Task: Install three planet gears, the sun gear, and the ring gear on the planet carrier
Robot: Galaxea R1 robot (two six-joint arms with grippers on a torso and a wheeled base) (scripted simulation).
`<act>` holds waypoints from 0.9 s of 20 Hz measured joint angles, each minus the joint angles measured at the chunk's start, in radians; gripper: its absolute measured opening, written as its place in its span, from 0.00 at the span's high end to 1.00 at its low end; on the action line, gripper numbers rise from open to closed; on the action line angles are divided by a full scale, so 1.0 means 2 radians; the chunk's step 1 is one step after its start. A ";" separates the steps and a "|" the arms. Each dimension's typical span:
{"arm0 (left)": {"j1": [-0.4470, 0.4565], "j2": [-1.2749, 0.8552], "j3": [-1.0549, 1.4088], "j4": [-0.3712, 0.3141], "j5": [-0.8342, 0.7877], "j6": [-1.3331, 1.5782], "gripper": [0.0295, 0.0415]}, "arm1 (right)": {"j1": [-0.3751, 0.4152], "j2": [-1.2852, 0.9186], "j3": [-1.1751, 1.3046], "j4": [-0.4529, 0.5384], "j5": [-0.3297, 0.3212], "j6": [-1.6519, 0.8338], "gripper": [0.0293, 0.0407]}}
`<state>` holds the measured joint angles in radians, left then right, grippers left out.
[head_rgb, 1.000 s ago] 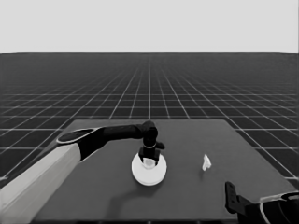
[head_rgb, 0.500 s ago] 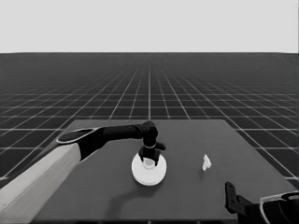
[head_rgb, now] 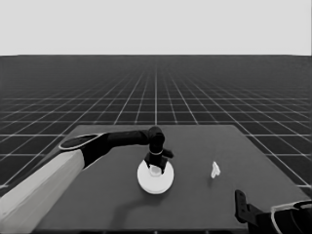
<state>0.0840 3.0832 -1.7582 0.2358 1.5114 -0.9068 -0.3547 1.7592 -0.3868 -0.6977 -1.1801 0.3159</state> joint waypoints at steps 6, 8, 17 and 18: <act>0.000 0.000 0.000 0.000 0.000 0.026 0.54 | 0.000 0.000 0.000 0.000 0.000 0.000 0.19; 0.000 0.000 0.000 0.000 0.000 0.035 0.54 | 0.000 0.000 0.000 0.000 0.000 0.000 0.19; -0.001 0.000 0.000 0.000 0.000 0.050 0.25 | 0.000 0.000 0.000 0.000 0.000 0.000 0.19; -0.001 0.000 0.000 0.000 0.000 0.050 0.25 | 0.000 0.000 0.000 0.000 0.000 0.000 0.19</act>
<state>0.0829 3.0835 -1.7579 0.2357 1.5114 -0.8071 -0.3547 1.7592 -0.3868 -0.6977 -1.1801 0.3159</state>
